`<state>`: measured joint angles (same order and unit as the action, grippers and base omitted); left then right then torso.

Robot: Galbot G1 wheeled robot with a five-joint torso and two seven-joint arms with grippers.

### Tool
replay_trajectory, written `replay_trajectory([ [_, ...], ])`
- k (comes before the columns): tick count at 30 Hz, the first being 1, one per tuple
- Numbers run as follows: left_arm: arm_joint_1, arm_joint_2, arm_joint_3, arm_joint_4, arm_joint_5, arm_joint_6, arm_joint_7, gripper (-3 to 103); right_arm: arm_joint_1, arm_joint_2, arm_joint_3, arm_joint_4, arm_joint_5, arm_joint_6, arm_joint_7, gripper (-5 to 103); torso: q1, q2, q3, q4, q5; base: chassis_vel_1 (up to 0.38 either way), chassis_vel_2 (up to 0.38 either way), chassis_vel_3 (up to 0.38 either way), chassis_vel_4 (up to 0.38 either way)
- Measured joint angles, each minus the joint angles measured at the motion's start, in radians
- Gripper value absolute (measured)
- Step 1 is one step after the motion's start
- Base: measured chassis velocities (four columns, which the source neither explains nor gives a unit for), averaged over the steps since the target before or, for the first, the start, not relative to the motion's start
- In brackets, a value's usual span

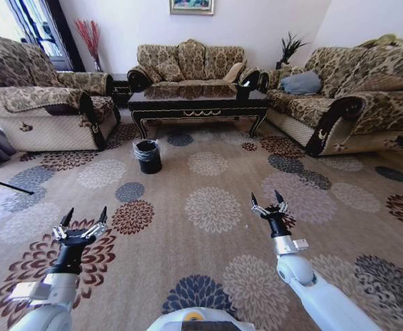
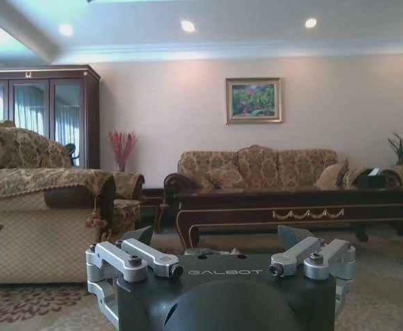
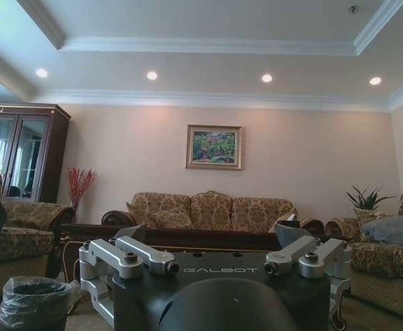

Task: Move to the front of the table and pick up the trash from the floor, then place it into the trash bin.

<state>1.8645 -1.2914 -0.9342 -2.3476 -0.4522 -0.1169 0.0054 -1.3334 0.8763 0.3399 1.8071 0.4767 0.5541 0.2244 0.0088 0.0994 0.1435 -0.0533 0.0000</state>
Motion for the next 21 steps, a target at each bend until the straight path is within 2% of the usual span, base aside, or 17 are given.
replay_trajectory([
  [5, -0.010, 0.018, -0.012, -0.002, 0.006, 0.036, -0.043, 100, 0.000, -0.002, 0.022, 0.027, 0.000, -0.022, 0.016, 100, 0.000, 0.000, 0.000, -0.0004, 0.0000, 0.000, 0.000, 0.000, 0.000],
  [11, -0.017, 0.019, -0.022, 0.000, -0.003, 0.039, -0.046, 100, -0.016, -0.008, 0.064, 0.050, -0.016, -0.038, 0.021, 100, 0.000, 0.000, 0.000, -0.0003, 0.0000, 0.000, 0.000, 0.000, 0.000],
  [14, -0.021, 0.017, -0.024, 0.000, -0.009, 0.038, -0.041, 100, -0.022, -0.008, 0.074, 0.056, -0.021, -0.040, 0.021, 100, 0.000, 0.000, 0.000, -0.0003, 0.0000, 0.000, 0.000, 0.000, 0.000],
  [17, -0.030, 0.013, -0.033, 0.009, -0.030, 0.019, -0.005, 100, -0.041, -0.009, 0.102, 0.084, -0.033, -0.065, 0.032, 100, 0.001, 0.008, 0.005, -0.0004, 0.0000, 0.000, 0.000, 0.000, 0.000],
  [21, -0.043, 0.019, -0.056, 0.026, -0.042, 0.011, 0.015, 100, -0.054, -0.012, 0.127, 0.106, -0.026, -0.105, 0.053, 100, 0.004, 0.020, 0.015, -0.0002, 0.0000, 0.000, 0.000, 0.000, 0.000],
])
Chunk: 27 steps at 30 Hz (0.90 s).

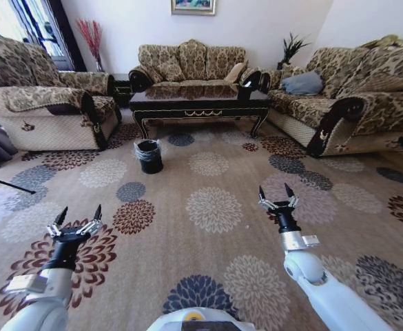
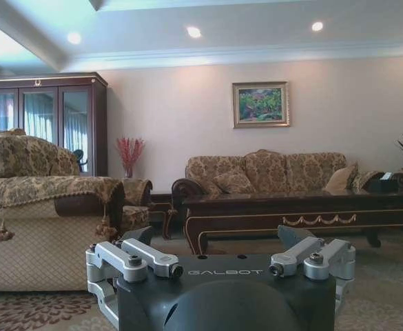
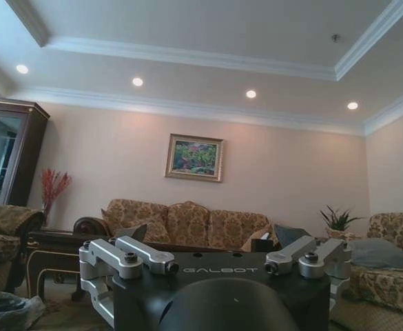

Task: Move to the front of the table and pick up the trash from the floor, then place it into the trash bin.

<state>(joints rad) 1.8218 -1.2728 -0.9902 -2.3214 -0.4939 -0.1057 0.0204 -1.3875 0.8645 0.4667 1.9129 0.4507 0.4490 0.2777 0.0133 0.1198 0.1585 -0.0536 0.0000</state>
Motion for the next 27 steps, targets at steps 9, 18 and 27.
replay_trajectory([
  [9, -0.064, 0.088, -0.174, 0.035, -0.115, 0.091, 0.039, 100, -0.059, -0.019, 0.100, 0.168, 0.067, -0.287, 0.093, 100, 0.010, 0.041, 0.032, -0.0002, -0.0001, 0.000, 0.000, 0.000, 0.000],
  [18, -0.079, 0.106, -0.189, 0.054, -0.140, 0.115, 0.057, 100, -0.101, -0.034, 0.205, 0.204, 0.123, -0.289, -0.015, 100, 0.018, 0.077, 0.059, 0.0000, 0.0000, 0.000, 0.000, 0.000, 0.000],
  [27, -0.085, 0.125, -0.172, 0.058, -0.154, 0.111, 0.067, 100, -0.166, -0.062, 0.352, 0.182, 0.174, -0.274, -0.239, 100, 0.030, 0.113, 0.084, -0.0001, 0.0001, 0.000, 0.000, 0.000, 0.000],
])
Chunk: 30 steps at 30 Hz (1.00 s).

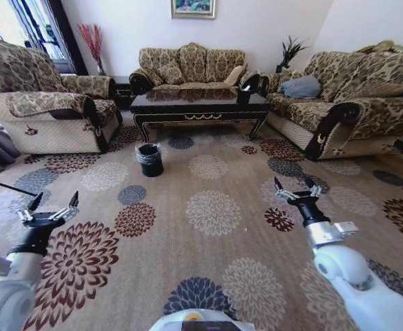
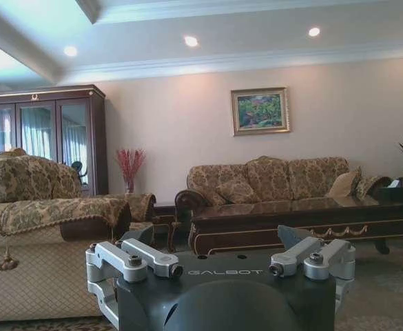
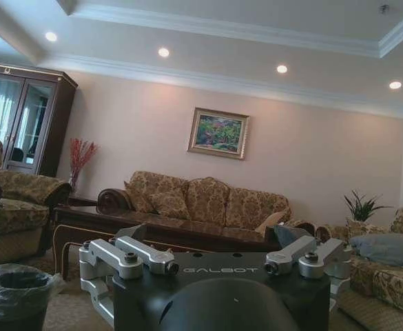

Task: Move to the front of the table and pick up the trash from the floor, then place it into the trash bin.

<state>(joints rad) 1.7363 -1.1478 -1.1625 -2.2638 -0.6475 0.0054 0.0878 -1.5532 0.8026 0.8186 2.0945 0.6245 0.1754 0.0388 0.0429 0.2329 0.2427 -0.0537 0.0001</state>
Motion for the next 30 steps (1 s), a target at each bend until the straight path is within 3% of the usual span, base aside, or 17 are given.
replay_trajectory([
  [4, -0.006, 0.005, 0.009, 0.009, -0.001, -0.003, 0.004, 100, -0.018, -0.002, 0.027, 0.001, -0.003, -0.015, -0.007, 100, 0.003, 0.016, 0.013, -0.0001, -0.0001, 0.000, 0.000, 0.000, 0.000],
  [8, -0.016, 0.010, 0.025, 0.022, 0.000, -0.007, 0.005, 100, -0.048, -0.012, 0.031, -0.015, 0.005, 0.057, 0.020, 100, 0.009, 0.035, 0.026, 0.0002, -0.0001, 0.000, 0.000, 0.000, 0.000],
  [13, -0.019, 0.014, 0.038, 0.026, 0.001, -0.007, 0.006, 100, -0.065, -0.007, 0.035, -0.027, 0.002, 0.092, 0.008, 100, 0.015, 0.054, 0.038, 0.0001, -0.0001, 0.000, 0.000, 0.000, 0.000],
  [30, -0.010, 0.029, 0.038, 0.027, -0.004, -0.011, 0.012, 100, -0.121, -0.008, 0.068, -0.014, 0.002, 0.137, -0.047, 100, 0.036, 0.120, 0.084, 0.0001, -0.0002, 0.001, -0.001, -0.003, 0.002],
])
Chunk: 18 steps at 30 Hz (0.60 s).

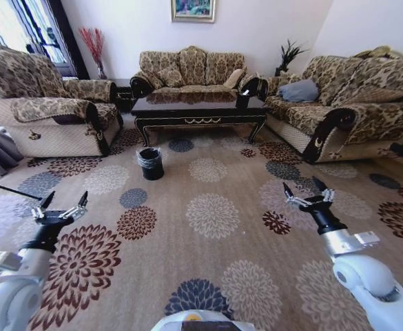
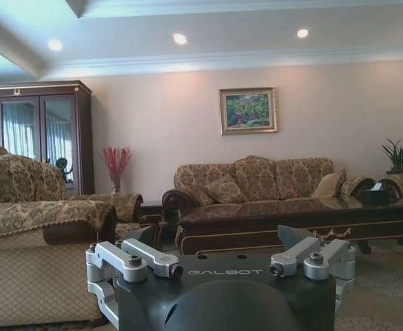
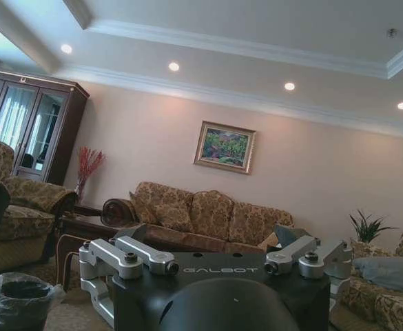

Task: Move to the front of the table and pick up the trash from the floor, then place it into the trash bin.

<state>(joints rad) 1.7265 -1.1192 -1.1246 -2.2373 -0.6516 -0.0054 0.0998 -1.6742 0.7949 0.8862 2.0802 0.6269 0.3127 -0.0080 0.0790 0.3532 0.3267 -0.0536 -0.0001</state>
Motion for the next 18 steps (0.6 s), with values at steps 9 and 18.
replay_trajectory([
  [9, 0.005, 0.005, 0.008, -0.003, -0.001, -0.003, 0.006, 100, -0.017, 0.017, -0.003, 0.000, -0.003, 0.029, -0.007, 100, 0.009, 0.029, 0.019, -0.0003, 0.0001, 0.038, -0.053, -0.042, 0.042],
  [18, -0.001, 0.011, 0.012, 0.001, 0.001, -0.001, 0.010, 100, 0.006, 0.039, -0.028, -0.022, -0.020, 0.033, 0.012, 100, 0.023, 0.063, 0.040, -0.0001, 0.0001, 0.000, 0.000, 0.000, 0.000],
])
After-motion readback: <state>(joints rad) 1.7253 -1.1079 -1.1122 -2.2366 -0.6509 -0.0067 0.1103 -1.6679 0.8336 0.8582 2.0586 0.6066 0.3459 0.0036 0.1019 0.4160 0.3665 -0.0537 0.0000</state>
